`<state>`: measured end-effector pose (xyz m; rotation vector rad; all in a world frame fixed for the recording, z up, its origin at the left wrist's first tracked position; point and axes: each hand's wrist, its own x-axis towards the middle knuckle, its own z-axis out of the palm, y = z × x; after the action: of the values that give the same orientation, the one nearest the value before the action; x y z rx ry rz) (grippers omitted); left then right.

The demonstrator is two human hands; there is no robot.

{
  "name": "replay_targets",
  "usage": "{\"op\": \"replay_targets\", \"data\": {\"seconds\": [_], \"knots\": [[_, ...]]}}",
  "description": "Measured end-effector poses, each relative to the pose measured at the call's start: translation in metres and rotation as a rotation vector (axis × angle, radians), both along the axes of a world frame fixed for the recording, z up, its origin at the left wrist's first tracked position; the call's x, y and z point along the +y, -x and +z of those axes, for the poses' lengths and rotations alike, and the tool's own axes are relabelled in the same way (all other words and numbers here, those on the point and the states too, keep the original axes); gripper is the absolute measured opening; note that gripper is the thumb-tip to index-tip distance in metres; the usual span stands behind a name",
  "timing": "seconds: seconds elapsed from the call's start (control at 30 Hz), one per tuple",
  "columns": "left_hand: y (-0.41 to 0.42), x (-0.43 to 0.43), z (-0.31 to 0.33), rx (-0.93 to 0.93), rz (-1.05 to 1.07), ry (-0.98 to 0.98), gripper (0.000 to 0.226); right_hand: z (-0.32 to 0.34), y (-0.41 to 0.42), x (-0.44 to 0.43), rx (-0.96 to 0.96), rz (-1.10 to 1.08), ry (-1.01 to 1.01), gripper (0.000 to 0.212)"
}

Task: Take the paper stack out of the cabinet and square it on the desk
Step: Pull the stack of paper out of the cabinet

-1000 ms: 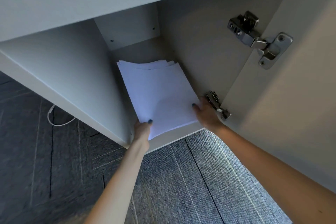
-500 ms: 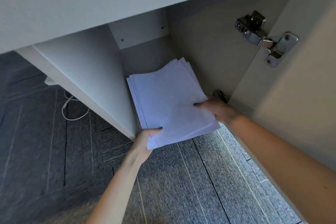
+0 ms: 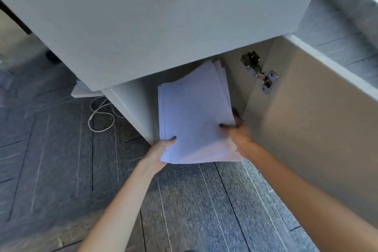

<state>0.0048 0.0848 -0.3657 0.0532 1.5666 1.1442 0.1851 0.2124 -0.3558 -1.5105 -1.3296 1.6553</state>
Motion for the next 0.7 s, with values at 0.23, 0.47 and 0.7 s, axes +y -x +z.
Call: {"op": "replay_targets", "data": {"seconds": [0.23, 0.47, 0.7], "knots": [[-0.015, -0.062, 0.112, -0.078, -0.112, 0.102, 0.039, 0.113, -0.044, -0.071, 0.014, -0.003, 0.22, 0.041], [-0.061, -0.131, 0.245, -0.059, -0.163, 0.232, 0.036, 0.236, -0.096, -0.149, -0.106, -0.001, 0.293, 0.021], [-0.095, -0.206, 0.363, -0.114, -0.163, 0.225, 0.043, 0.367, -0.135, -0.223, -0.068, 0.024, 0.267, 0.022]]}}
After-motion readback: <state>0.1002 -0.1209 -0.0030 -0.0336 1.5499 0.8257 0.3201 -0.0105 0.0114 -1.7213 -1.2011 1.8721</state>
